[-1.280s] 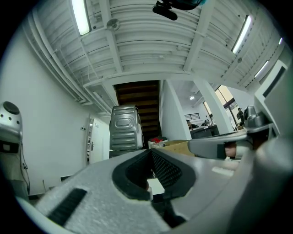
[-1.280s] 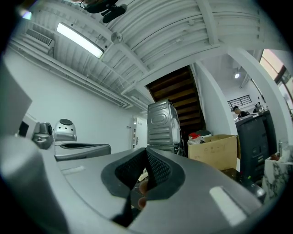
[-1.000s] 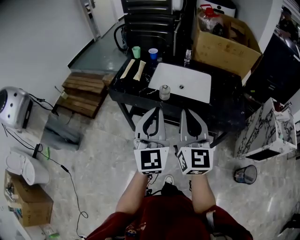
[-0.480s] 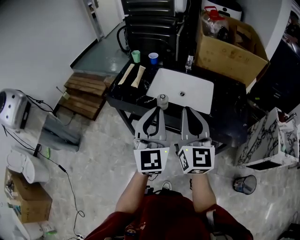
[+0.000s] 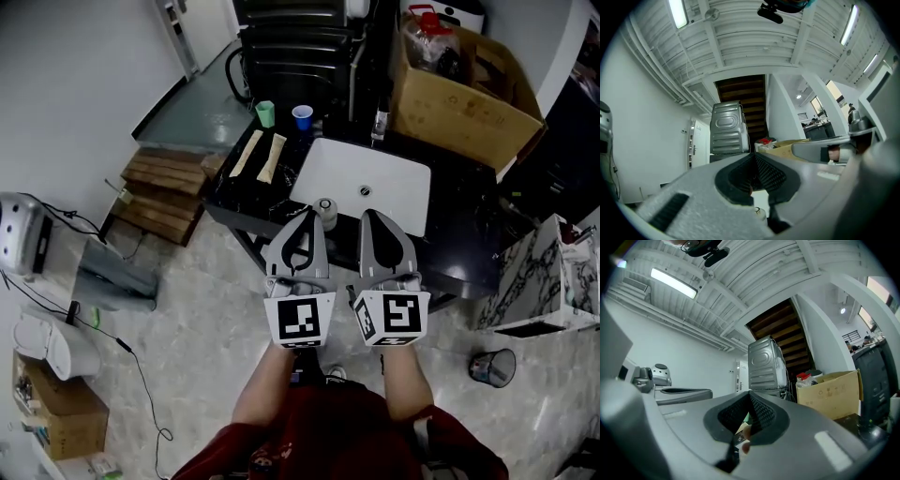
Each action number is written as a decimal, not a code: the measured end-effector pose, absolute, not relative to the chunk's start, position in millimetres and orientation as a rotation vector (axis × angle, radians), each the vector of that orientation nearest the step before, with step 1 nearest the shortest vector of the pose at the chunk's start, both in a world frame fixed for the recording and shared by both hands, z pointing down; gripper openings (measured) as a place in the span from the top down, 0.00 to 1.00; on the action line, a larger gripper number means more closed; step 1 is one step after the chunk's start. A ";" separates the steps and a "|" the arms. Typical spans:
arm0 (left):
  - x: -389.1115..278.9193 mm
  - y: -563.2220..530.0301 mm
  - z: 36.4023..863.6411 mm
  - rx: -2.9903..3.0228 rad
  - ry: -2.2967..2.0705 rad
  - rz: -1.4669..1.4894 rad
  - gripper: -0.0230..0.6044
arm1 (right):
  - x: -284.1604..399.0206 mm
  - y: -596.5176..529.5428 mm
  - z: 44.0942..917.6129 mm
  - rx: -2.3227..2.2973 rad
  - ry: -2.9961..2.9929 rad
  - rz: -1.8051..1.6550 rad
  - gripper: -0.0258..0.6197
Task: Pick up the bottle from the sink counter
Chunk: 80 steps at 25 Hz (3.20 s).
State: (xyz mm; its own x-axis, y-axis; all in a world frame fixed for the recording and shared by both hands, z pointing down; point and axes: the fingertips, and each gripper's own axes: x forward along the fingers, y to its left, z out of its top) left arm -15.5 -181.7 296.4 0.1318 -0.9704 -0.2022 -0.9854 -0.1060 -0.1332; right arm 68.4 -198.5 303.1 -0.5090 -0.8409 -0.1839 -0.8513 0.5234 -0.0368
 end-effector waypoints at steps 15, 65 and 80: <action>-97.8 -267.2 270.4 -2.224 1.848 0.179 0.96 | -7.5 -280.0 272.7 -1.533 2.516 0.188 0.96; -128.5 -347.7 295.6 -2.221 1.886 0.150 0.96 | -40.4 -362.3 315.2 -1.541 2.638 0.063 0.96; -129.8 -343.3 331.9 -2.268 1.928 0.089 0.96 | -45.6 -361.9 377.1 -1.525 2.748 -0.059 0.76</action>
